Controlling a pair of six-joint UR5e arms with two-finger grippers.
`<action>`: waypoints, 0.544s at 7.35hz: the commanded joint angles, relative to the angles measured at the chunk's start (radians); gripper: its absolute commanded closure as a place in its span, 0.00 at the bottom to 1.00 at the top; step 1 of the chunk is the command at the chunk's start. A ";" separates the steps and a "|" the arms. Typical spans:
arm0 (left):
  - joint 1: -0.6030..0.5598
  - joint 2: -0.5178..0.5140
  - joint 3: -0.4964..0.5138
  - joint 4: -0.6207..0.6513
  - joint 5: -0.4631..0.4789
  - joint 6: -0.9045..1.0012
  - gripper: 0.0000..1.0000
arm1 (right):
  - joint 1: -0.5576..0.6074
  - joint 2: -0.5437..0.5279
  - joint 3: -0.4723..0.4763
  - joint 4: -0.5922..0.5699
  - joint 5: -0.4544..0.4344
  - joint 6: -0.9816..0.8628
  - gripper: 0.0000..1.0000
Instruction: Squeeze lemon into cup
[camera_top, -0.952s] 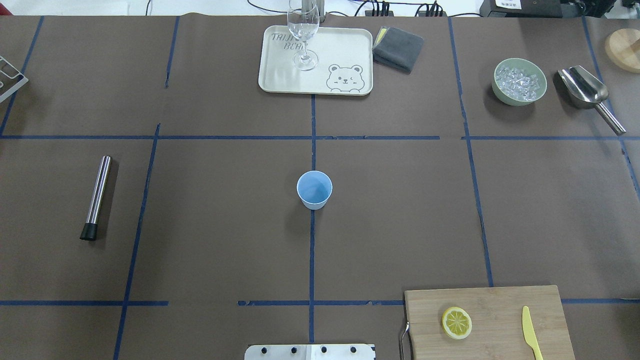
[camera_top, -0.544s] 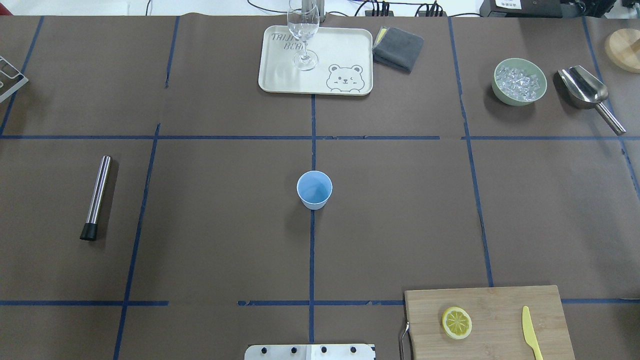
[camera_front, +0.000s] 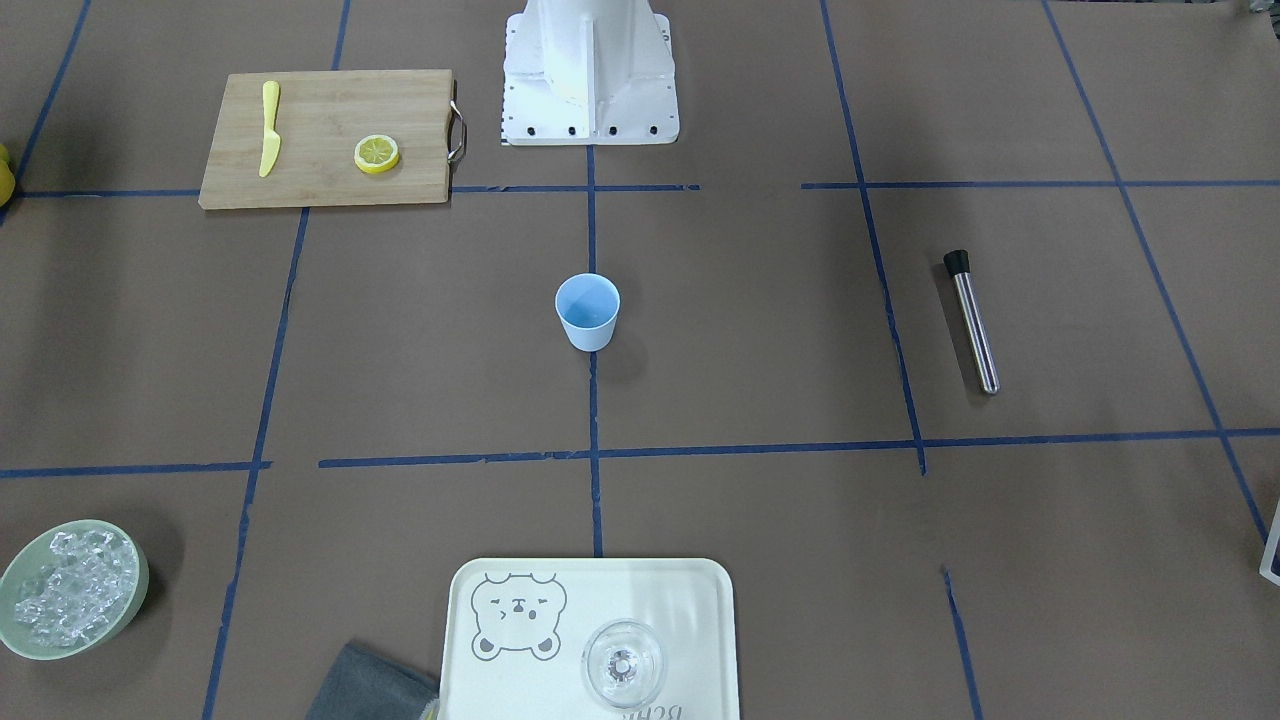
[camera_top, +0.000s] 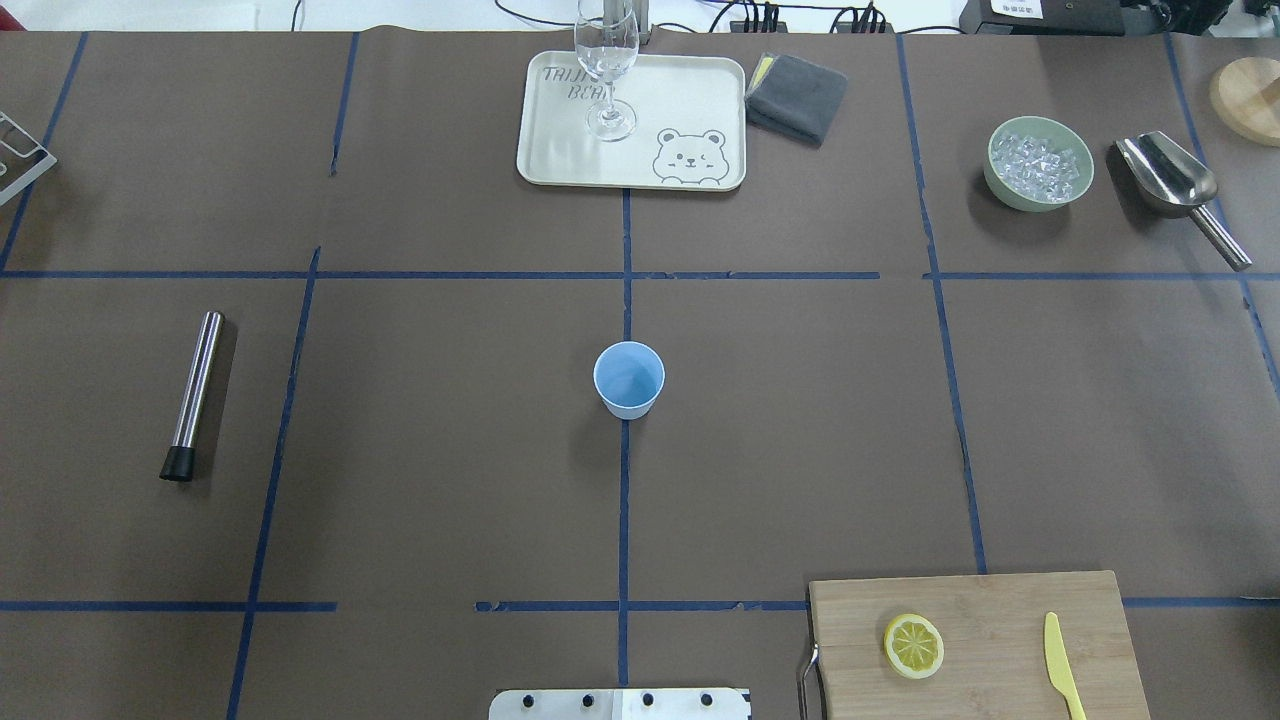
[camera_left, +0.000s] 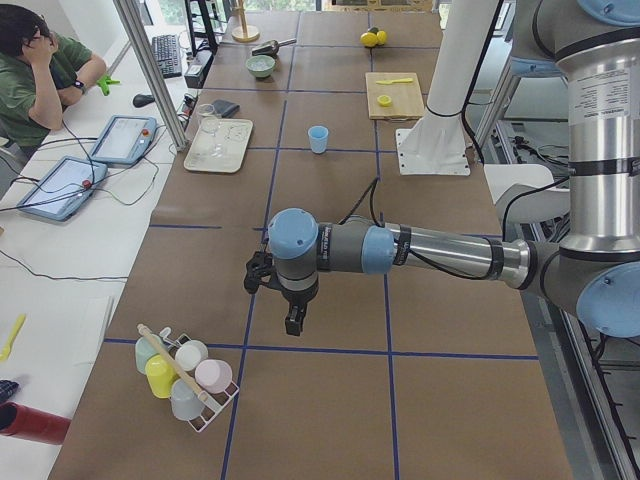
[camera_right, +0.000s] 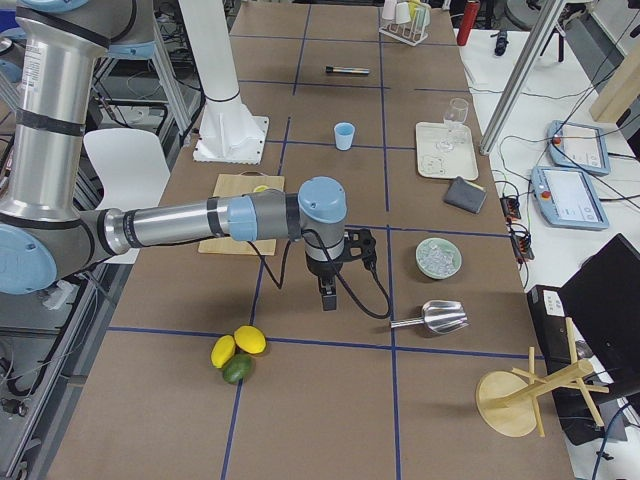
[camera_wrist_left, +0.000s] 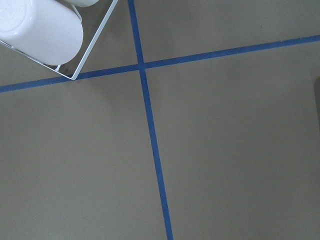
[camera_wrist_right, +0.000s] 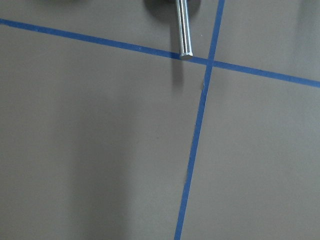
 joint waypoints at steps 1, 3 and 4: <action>0.000 -0.002 -0.007 -0.002 0.000 0.000 0.00 | 0.001 0.011 0.006 0.060 0.006 0.007 0.00; 0.000 -0.011 -0.010 -0.003 0.000 0.000 0.00 | -0.014 -0.018 0.021 0.210 0.007 0.007 0.00; 0.002 -0.015 -0.010 -0.005 0.000 0.000 0.00 | -0.084 -0.010 0.018 0.223 0.008 0.011 0.00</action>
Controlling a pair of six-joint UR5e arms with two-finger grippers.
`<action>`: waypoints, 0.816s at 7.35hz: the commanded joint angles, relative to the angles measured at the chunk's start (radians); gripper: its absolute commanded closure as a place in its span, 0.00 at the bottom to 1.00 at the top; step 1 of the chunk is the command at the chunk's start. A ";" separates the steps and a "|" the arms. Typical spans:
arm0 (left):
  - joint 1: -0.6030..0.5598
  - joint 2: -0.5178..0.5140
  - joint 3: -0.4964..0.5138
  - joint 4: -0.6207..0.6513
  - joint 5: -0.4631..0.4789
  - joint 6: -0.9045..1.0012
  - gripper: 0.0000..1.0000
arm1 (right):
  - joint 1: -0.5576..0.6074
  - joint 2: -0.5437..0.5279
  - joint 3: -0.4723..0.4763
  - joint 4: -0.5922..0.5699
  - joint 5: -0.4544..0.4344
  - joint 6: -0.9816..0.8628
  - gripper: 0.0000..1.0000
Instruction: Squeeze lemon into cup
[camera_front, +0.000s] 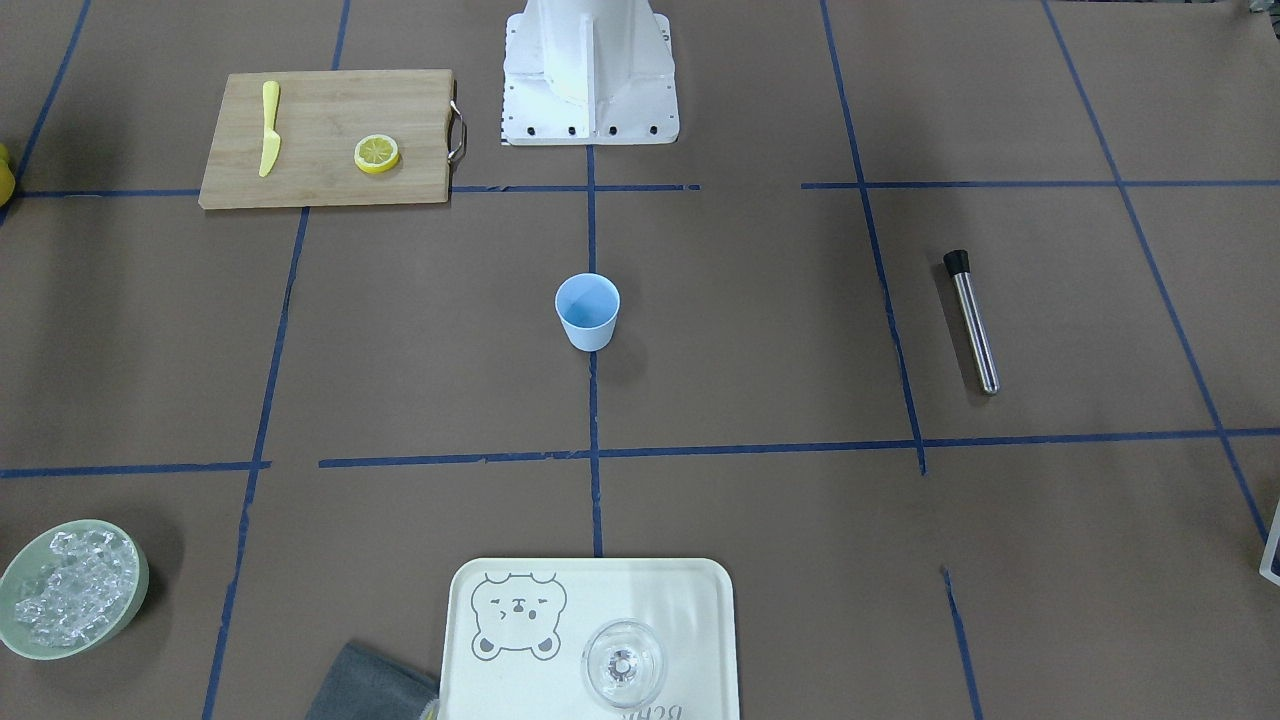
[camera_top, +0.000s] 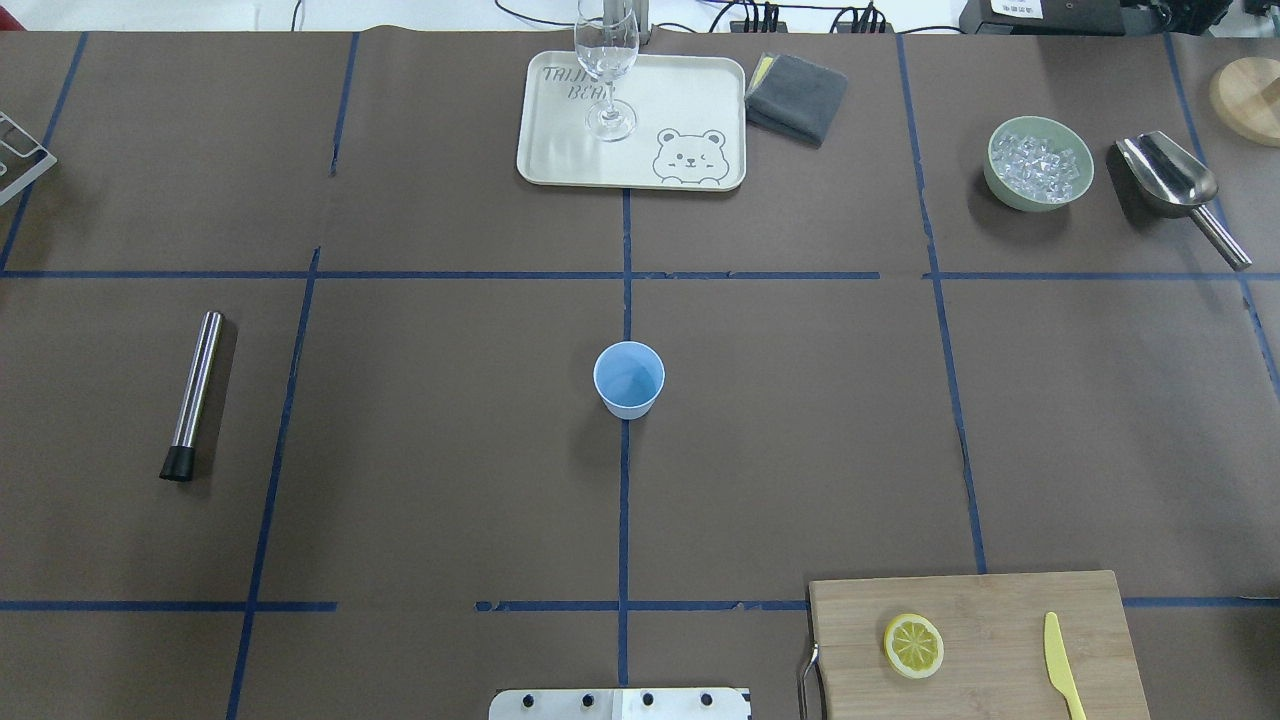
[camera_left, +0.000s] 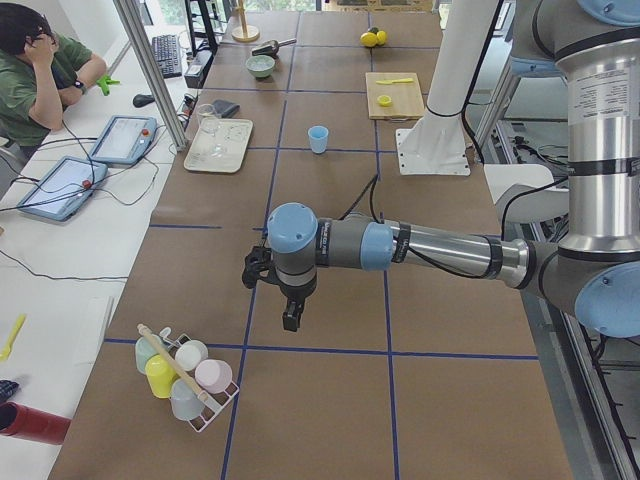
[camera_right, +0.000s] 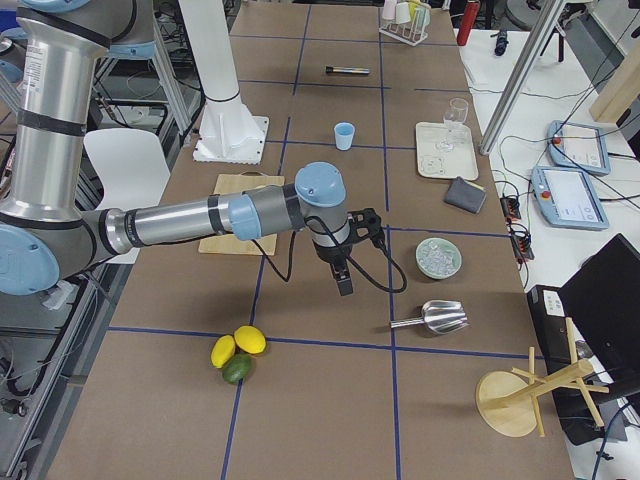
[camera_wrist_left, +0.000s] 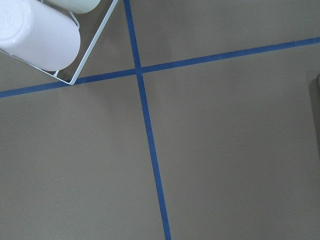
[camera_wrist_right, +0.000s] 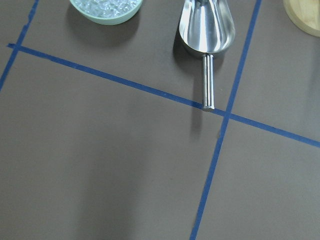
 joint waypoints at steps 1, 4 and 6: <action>0.001 -0.008 -0.004 -0.001 -0.002 -0.002 0.00 | -0.117 -0.019 0.045 0.075 -0.013 0.036 0.00; 0.000 -0.015 -0.009 -0.001 -0.002 -0.003 0.00 | -0.417 -0.024 0.224 0.080 -0.130 0.482 0.00; 0.000 -0.017 -0.009 -0.001 -0.003 -0.003 0.00 | -0.673 -0.023 0.341 0.080 -0.256 0.823 0.00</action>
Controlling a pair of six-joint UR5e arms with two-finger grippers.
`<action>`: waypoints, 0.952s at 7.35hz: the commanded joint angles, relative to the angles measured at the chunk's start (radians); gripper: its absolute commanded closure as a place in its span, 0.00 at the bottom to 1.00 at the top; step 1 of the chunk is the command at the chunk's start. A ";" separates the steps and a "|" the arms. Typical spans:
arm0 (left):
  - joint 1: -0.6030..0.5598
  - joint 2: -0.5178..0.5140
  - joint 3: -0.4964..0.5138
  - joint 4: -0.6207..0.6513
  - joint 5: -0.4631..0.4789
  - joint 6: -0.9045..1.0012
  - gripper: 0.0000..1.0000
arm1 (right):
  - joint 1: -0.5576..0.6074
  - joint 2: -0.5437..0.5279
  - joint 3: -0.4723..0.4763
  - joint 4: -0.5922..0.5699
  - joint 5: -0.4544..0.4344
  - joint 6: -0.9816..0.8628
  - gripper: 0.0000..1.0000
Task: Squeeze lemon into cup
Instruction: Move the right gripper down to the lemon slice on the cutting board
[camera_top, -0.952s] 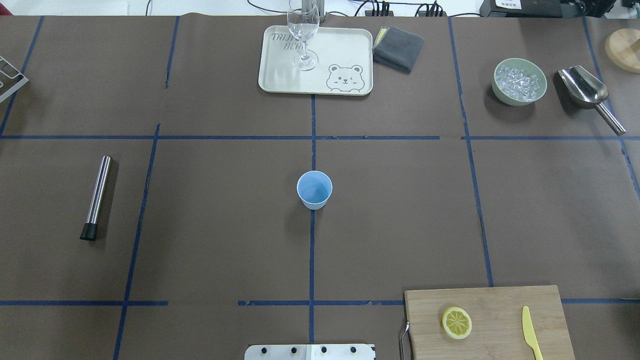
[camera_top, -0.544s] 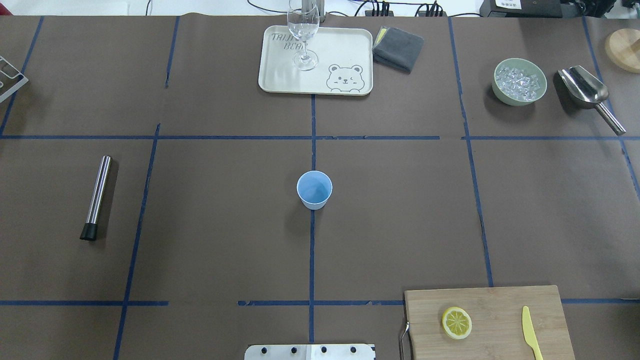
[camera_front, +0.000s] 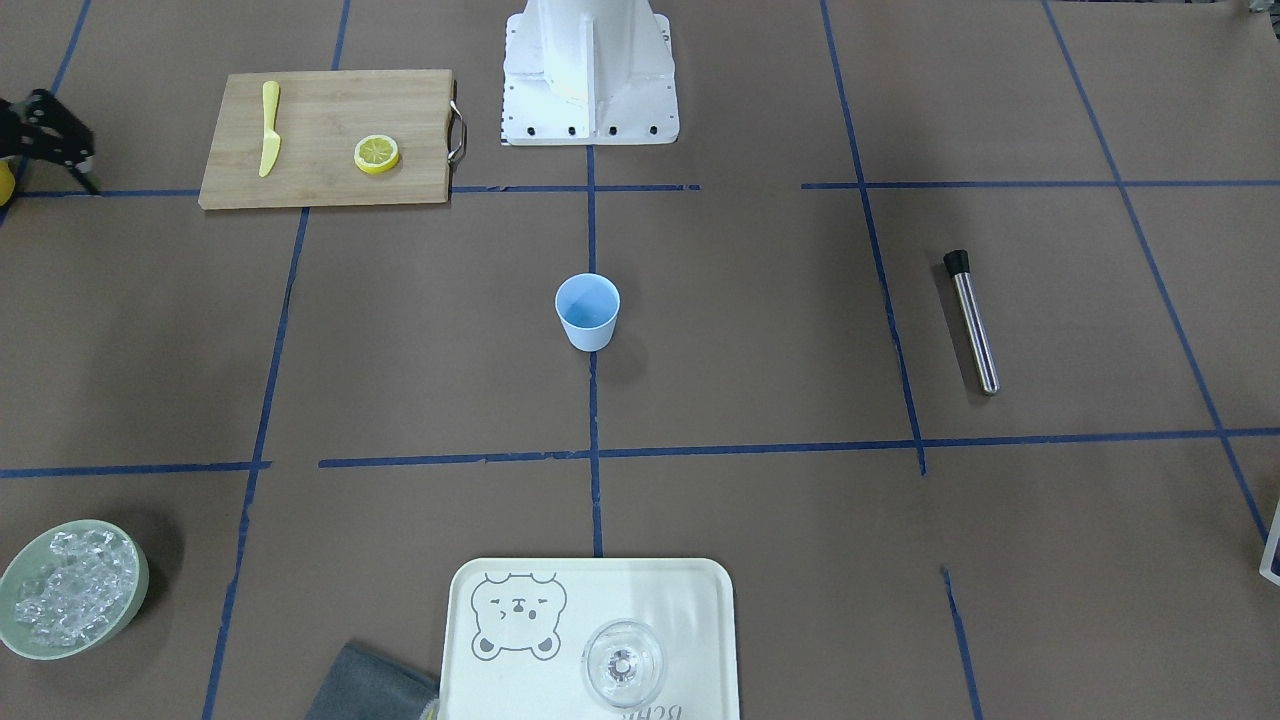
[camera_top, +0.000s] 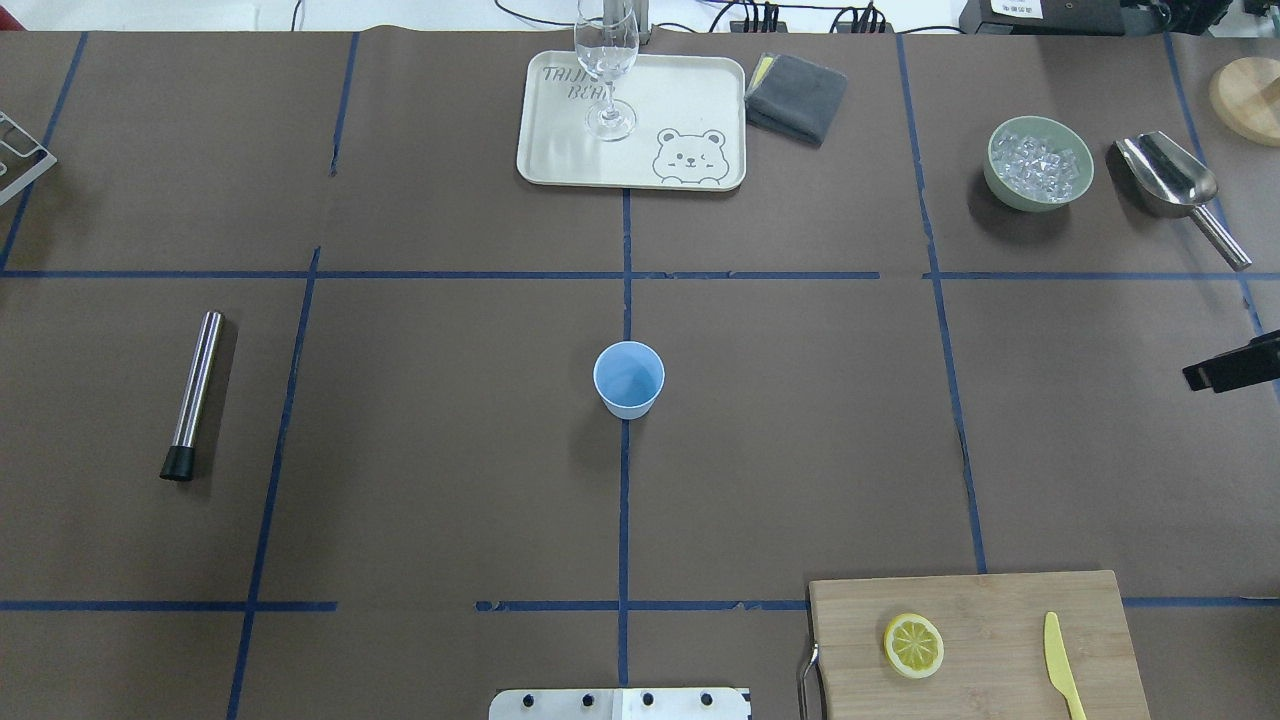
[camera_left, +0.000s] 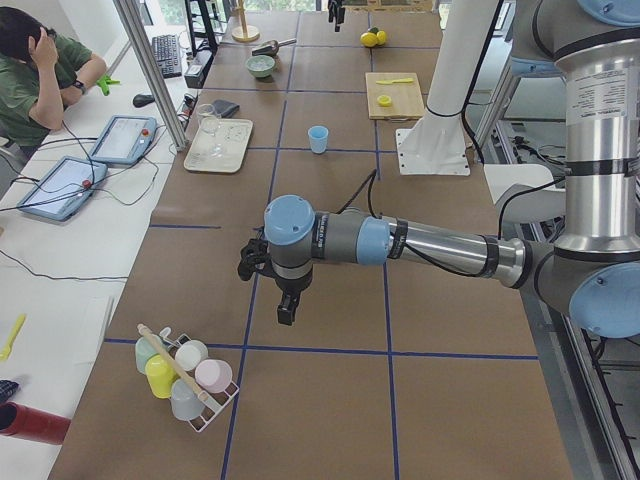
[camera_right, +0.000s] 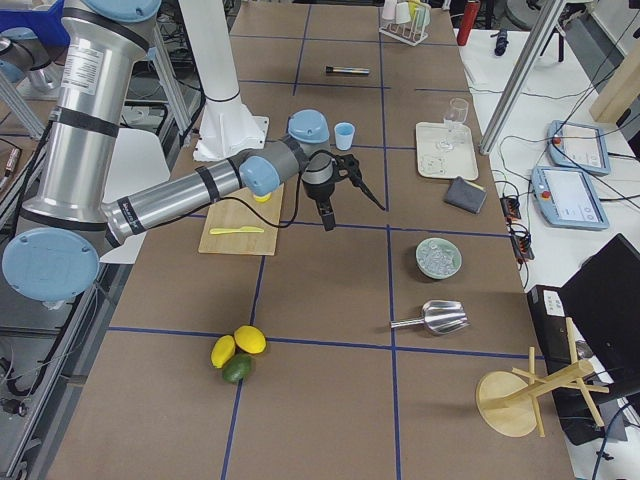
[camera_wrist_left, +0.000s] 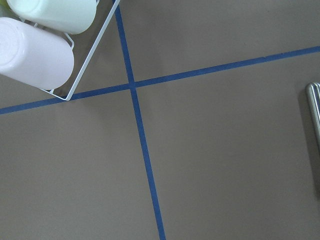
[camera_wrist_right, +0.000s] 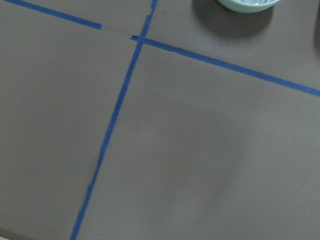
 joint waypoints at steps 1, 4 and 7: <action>0.000 -0.001 -0.003 0.000 -0.001 -0.002 0.00 | -0.259 -0.001 0.121 0.000 -0.143 0.353 0.00; 0.000 -0.001 -0.003 0.000 -0.001 -0.002 0.00 | -0.594 0.009 0.138 0.000 -0.411 0.623 0.01; 0.000 0.000 -0.002 0.000 -0.001 0.000 0.00 | -0.826 0.053 0.076 0.019 -0.614 0.778 0.00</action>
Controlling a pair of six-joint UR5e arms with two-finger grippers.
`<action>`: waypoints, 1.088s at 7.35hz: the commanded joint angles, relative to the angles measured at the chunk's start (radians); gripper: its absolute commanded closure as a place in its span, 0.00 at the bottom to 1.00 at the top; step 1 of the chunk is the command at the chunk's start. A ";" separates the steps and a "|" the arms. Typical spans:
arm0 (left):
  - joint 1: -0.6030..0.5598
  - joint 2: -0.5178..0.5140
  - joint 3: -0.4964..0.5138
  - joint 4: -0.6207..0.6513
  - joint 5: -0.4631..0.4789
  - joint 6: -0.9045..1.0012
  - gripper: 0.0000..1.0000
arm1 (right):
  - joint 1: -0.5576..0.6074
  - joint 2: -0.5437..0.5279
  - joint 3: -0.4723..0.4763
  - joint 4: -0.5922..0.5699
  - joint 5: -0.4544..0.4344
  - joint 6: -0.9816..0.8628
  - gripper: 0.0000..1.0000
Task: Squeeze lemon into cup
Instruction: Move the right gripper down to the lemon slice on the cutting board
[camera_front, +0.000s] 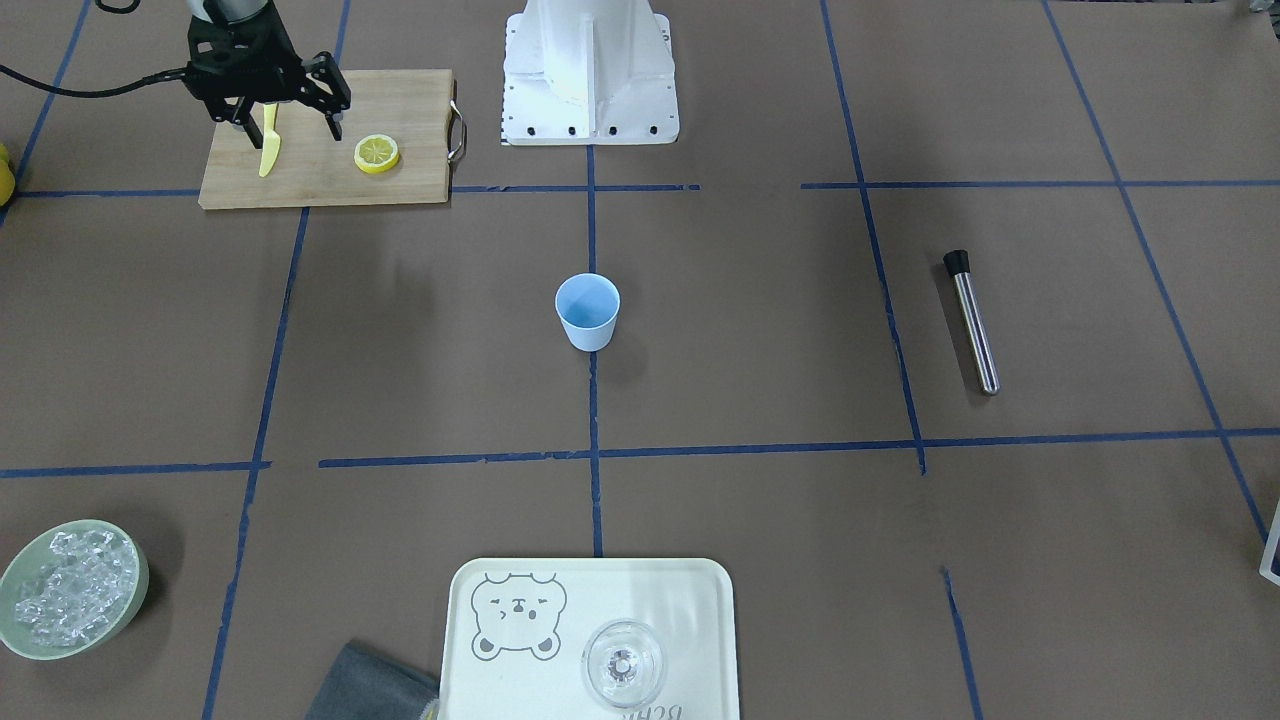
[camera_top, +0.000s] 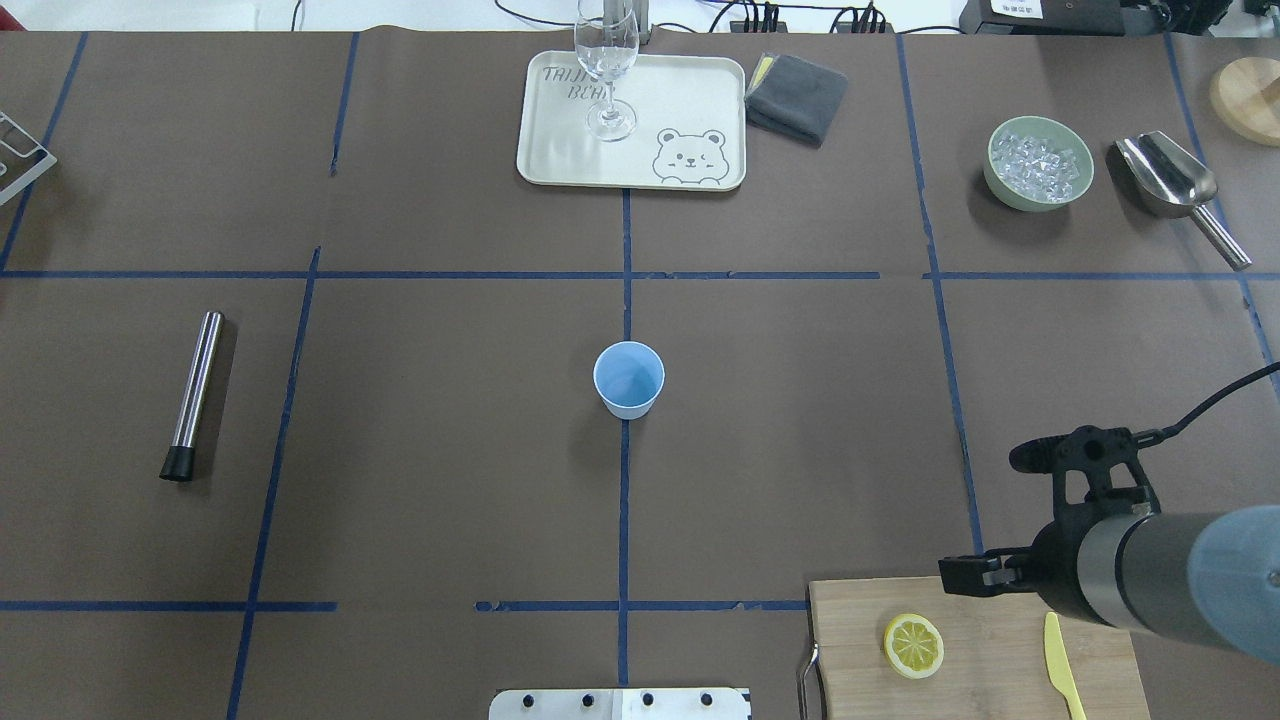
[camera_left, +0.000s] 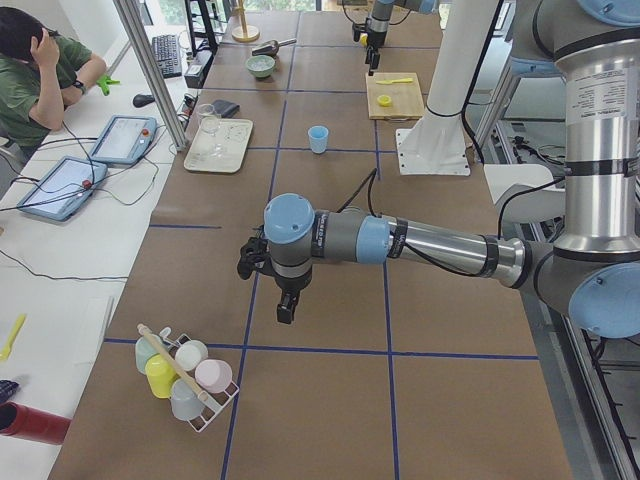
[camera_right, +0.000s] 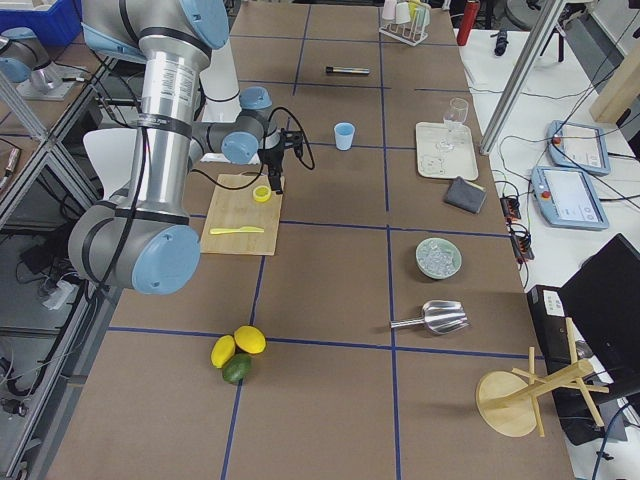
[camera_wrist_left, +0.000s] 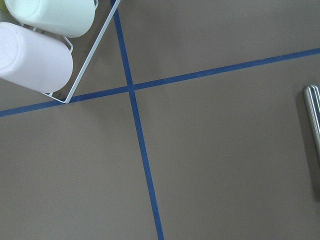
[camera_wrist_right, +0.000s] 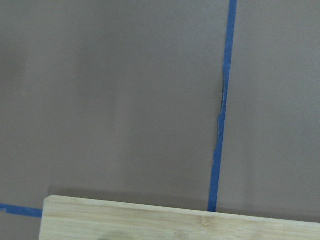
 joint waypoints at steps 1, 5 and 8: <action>0.000 0.001 0.001 0.000 0.000 0.001 0.00 | -0.105 0.053 -0.072 0.007 -0.098 0.048 0.00; -0.002 0.004 -0.005 0.000 0.000 0.003 0.00 | -0.200 0.089 -0.108 0.007 -0.159 0.180 0.00; -0.002 0.006 -0.007 0.000 0.000 0.003 0.00 | -0.211 0.098 -0.158 0.007 -0.172 0.178 0.00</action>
